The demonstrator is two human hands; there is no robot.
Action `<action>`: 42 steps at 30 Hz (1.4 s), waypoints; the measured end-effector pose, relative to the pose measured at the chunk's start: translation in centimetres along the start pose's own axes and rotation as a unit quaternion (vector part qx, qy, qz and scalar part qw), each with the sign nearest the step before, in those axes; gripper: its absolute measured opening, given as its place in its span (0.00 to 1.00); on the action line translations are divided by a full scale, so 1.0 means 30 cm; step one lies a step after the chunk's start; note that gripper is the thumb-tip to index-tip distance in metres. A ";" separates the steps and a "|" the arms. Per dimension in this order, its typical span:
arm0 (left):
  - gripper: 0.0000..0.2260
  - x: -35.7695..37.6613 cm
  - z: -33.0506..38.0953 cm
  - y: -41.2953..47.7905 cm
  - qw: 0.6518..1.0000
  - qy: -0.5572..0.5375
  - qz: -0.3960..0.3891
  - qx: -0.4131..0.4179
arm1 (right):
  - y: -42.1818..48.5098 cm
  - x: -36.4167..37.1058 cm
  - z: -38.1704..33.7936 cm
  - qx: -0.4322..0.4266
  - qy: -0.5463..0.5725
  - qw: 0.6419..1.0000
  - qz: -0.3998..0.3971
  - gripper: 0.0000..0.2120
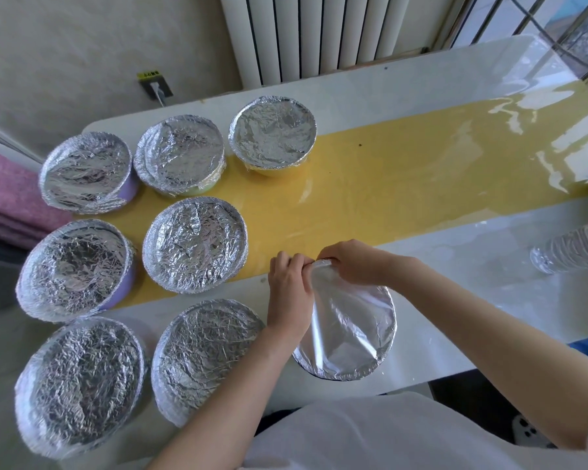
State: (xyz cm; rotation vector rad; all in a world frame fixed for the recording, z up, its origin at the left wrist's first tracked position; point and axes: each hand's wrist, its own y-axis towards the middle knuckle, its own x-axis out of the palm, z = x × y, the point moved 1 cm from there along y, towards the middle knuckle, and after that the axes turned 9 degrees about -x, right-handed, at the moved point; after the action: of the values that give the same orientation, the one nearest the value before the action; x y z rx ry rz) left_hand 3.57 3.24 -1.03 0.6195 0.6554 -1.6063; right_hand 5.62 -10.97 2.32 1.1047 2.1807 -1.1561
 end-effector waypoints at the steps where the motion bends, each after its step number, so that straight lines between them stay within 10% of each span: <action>1: 0.05 0.000 0.001 0.000 1.000 0.004 0.001 0.008 | -0.001 -0.010 0.002 0.002 0.006 1.000 -0.016 0.20; 8: 0.06 -0.010 0.019 -0.012 1.000 0.008 -0.007 0.017 | -0.015 -0.018 0.012 0.006 0.056 0.998 -0.020 0.20; 18: 0.18 -0.066 0.009 -0.030 0.995 -0.009 -0.078 -0.056 | -0.081 0.045 0.080 -0.011 0.084 0.979 0.187 0.15; 42: 0.15 -0.029 0.010 -0.033 0.999 -0.023 -0.021 -0.031 | -0.018 0.067 0.051 -0.001 -0.016 0.990 0.141 0.22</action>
State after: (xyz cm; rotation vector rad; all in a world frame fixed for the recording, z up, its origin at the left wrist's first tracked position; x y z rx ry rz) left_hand 2.69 3.73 -0.12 0.5256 0.6855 -1.6273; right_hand 4.00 -11.51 0.37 1.3316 1.9240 -1.0383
